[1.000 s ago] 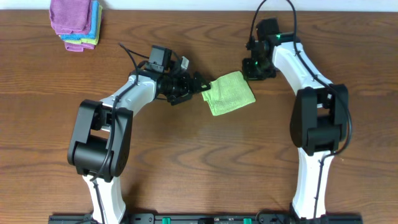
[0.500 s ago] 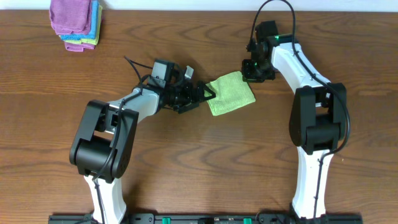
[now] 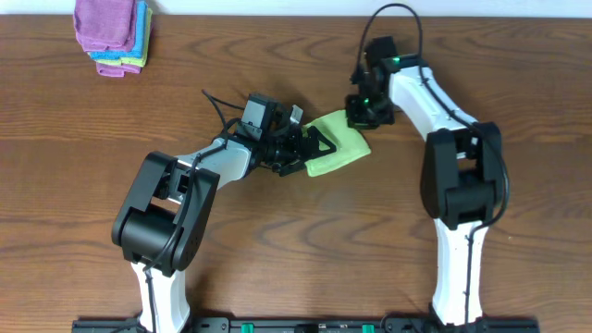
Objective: Fold the cloth
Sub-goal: 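Reach the left gripper to the folded green square and grasp it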
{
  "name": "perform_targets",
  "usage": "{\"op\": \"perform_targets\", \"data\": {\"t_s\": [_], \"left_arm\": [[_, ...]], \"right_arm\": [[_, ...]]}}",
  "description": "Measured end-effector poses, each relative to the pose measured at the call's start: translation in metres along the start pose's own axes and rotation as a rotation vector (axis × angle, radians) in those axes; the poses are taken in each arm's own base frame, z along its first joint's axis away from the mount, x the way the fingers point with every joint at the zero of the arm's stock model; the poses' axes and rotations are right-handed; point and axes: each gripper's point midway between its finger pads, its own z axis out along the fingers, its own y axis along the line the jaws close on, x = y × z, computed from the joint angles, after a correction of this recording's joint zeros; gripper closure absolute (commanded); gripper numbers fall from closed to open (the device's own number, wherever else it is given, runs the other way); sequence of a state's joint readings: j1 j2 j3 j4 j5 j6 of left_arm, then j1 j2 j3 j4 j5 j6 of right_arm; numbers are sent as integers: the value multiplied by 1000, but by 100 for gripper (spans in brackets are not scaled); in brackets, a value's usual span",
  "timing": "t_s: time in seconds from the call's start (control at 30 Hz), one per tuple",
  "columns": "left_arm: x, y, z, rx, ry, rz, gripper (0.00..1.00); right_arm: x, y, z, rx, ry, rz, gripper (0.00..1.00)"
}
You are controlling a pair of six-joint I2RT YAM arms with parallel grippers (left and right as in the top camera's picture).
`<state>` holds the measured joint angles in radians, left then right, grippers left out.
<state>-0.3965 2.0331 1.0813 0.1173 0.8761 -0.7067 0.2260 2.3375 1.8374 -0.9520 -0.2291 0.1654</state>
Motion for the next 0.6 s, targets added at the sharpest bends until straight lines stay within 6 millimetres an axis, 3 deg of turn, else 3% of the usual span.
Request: {"op": "perform_targets", "data": {"t_s": [0.03,0.1,0.13,0.17,0.23,0.37,0.47,0.6], "left_arm": [[0,0,0,0,0,-1,1],[0,-1,-1,-2,-2,-5,45],[0,3,0,-21,-10,-12,79],[0,7,0,-37,-12,-23,92],[3,21,1,-77,-16,-50,94],[-8,27,-5,-77,-55,-50,94],[-32,23,-19,-25,-119,-38,94],[-81,9,-55,55,-239,-17,94]], "right_arm": [[1,4,1,-1,2,-8,99],[3,8,2,-3,6,-15,99],[3,8,2,-4,9,-14,99],[5,7,1,-4,15,-9,99],[11,1,0,-1,44,10,99],[21,-18,-7,19,107,61,99],[24,-38,-19,51,142,103,99],[13,-58,-52,93,127,125,99]]}}
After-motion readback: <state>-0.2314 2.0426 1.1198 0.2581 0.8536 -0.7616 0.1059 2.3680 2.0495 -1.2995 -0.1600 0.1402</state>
